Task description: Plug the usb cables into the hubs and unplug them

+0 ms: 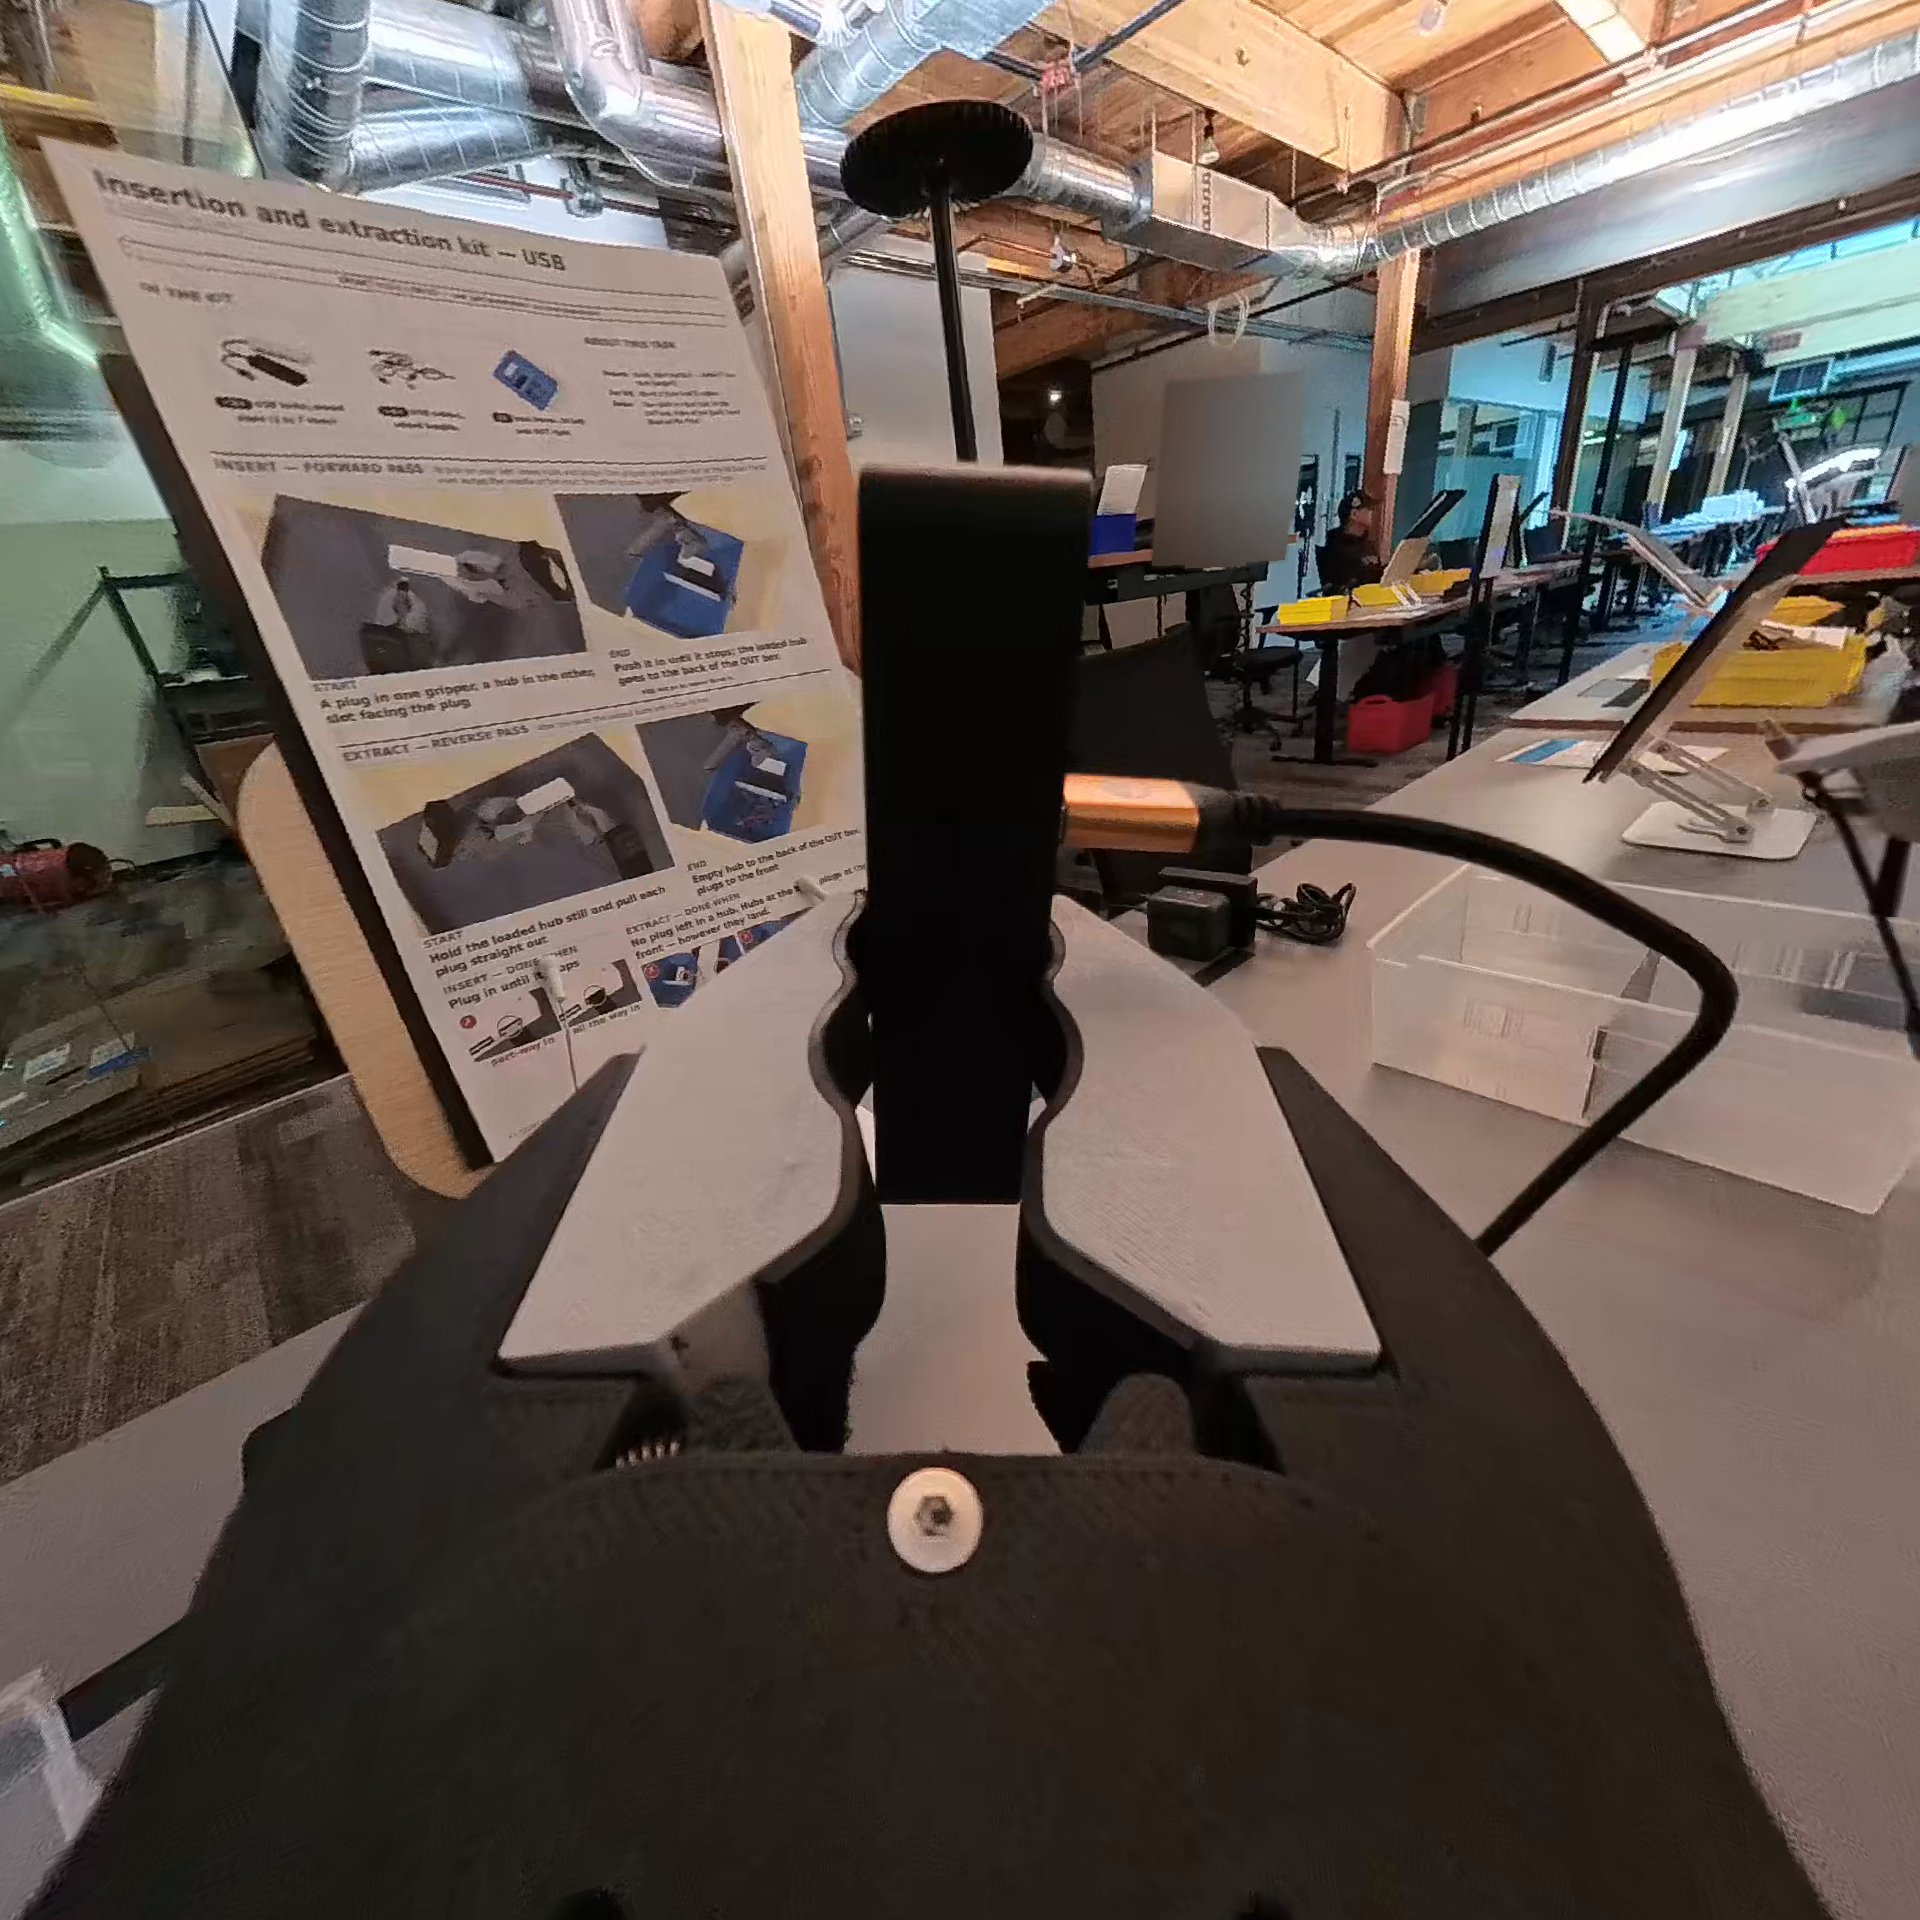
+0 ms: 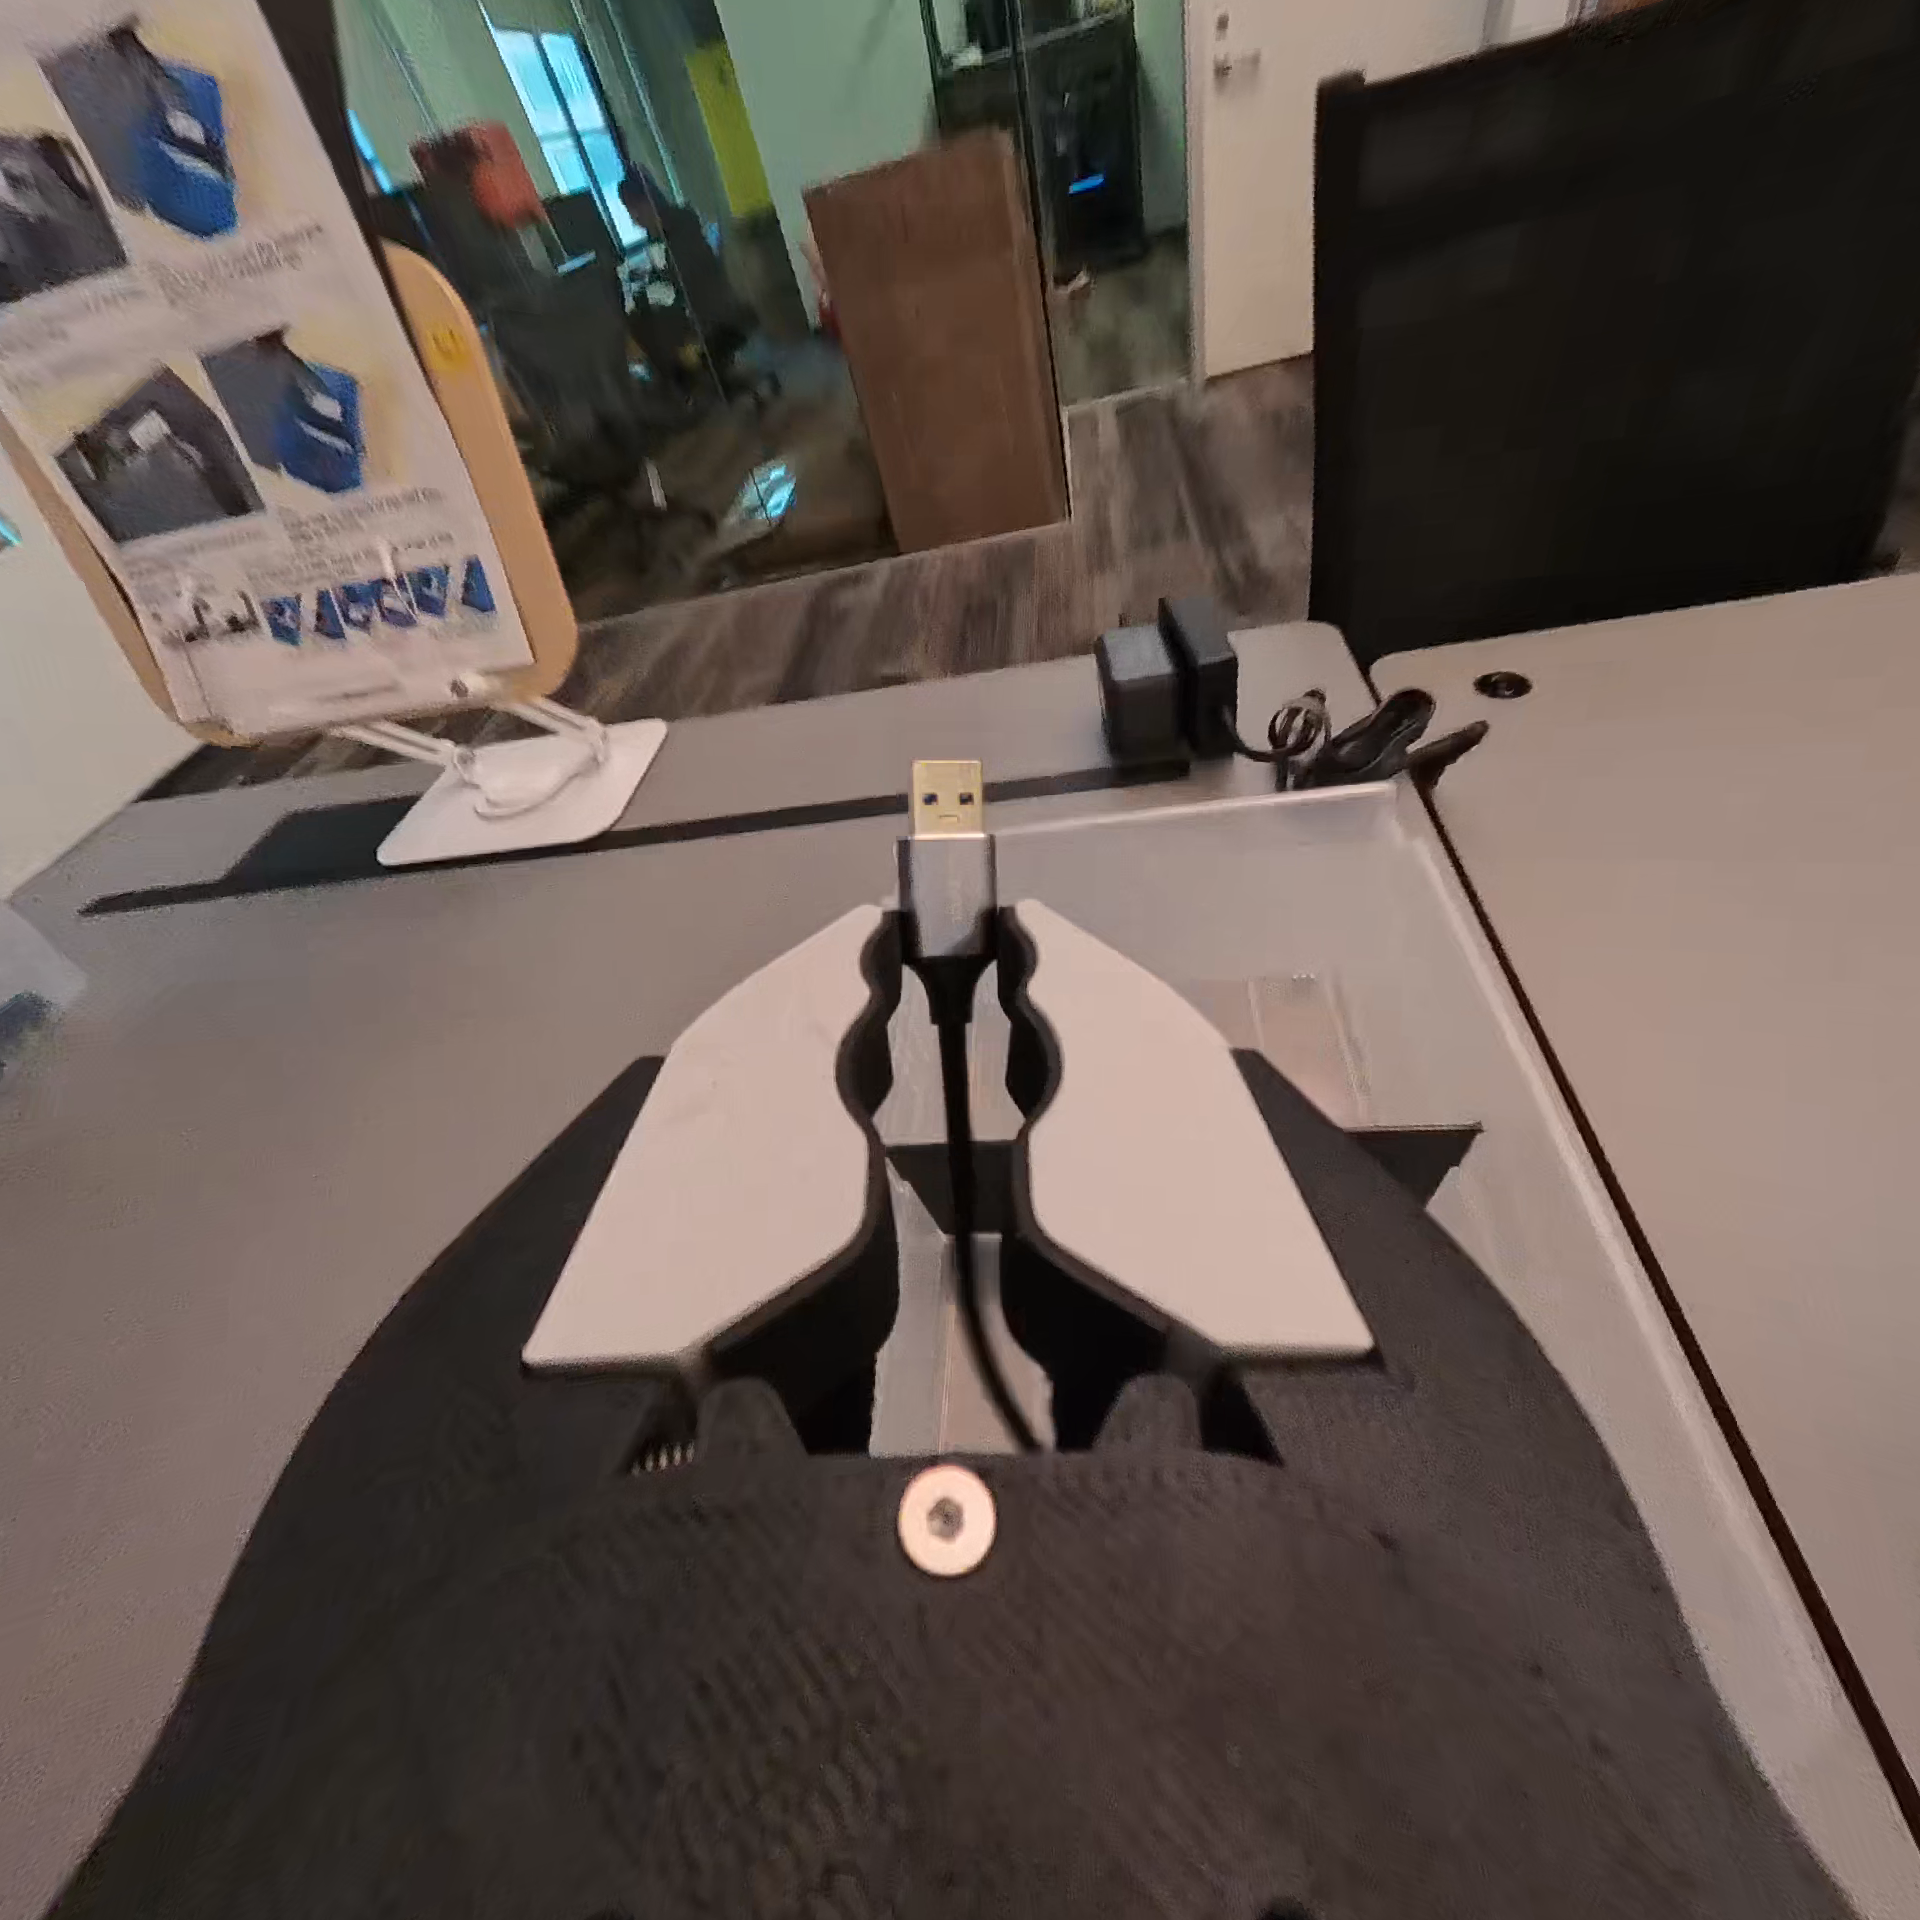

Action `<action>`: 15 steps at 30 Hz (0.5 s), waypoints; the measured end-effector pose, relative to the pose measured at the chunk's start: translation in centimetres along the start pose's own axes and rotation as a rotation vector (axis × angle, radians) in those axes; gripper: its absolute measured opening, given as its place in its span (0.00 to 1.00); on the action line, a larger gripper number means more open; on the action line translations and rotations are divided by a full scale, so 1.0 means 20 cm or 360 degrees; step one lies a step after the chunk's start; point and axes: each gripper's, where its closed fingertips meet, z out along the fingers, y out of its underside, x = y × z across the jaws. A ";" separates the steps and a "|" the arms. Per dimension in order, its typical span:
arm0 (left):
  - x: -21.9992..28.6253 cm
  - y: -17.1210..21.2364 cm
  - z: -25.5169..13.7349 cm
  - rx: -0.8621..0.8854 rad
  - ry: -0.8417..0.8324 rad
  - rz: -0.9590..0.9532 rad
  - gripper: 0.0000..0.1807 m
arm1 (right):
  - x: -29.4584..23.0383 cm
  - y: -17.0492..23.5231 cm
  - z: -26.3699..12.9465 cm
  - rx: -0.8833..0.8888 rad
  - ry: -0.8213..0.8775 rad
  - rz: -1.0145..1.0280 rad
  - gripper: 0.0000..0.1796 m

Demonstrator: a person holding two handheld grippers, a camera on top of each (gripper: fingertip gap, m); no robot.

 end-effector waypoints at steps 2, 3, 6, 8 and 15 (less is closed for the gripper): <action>0.03 0.00 0.01 -0.0003 0.0019 0.0015 0.14 | -0.02 0.01 0.03 0.0015 -0.0105 0.0007 0.10; 0.05 0.00 0.02 -0.0006 0.0030 0.0019 0.14 | -0.02 0.01 0.05 0.0025 -0.0119 0.0030 0.10; 0.08 0.00 0.03 -0.0013 0.0049 0.0032 0.14 | 0.06 0.10 0.07 -0.0127 -0.0024 0.0082 0.10; 0.09 0.01 0.04 -0.0021 0.0062 0.0032 0.14 | 0.07 0.06 0.04 -0.0031 -0.0005 0.0003 0.10; 0.11 0.01 0.04 -0.0016 0.0103 0.0000 0.14 | 0.21 0.41 0.08 -0.0529 0.0086 0.0422 0.09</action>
